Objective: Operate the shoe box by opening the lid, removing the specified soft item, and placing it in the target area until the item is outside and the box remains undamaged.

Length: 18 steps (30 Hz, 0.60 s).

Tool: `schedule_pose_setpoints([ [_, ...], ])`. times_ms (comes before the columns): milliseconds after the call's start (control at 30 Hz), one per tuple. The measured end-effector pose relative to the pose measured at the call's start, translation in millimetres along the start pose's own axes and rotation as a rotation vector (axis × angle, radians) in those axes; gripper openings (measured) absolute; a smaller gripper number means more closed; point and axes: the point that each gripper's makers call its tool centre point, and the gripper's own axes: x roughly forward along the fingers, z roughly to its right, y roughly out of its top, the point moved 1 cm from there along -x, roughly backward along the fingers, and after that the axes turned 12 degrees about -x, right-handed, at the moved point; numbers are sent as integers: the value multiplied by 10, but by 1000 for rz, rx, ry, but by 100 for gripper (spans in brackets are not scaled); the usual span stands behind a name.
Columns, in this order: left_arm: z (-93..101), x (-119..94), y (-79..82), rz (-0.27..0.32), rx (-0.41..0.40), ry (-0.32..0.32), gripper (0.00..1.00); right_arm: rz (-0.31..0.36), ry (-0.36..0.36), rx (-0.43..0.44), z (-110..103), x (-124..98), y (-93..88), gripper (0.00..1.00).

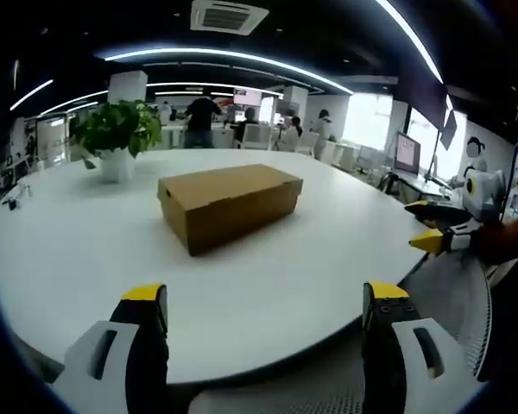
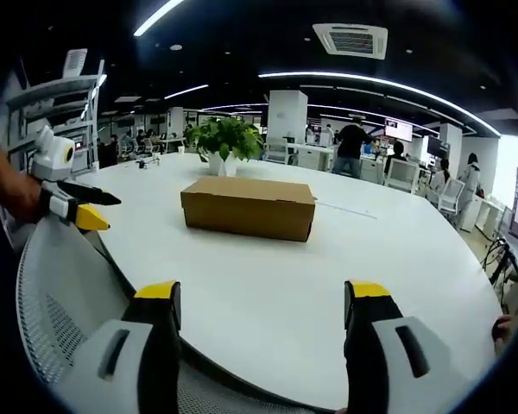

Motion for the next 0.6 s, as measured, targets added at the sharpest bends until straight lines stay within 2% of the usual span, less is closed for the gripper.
schedule_pose_setpoints([
  [600,9,-6,0,0,-1,-6,95,-4,0,-8,-2,-3,-5,72],
])
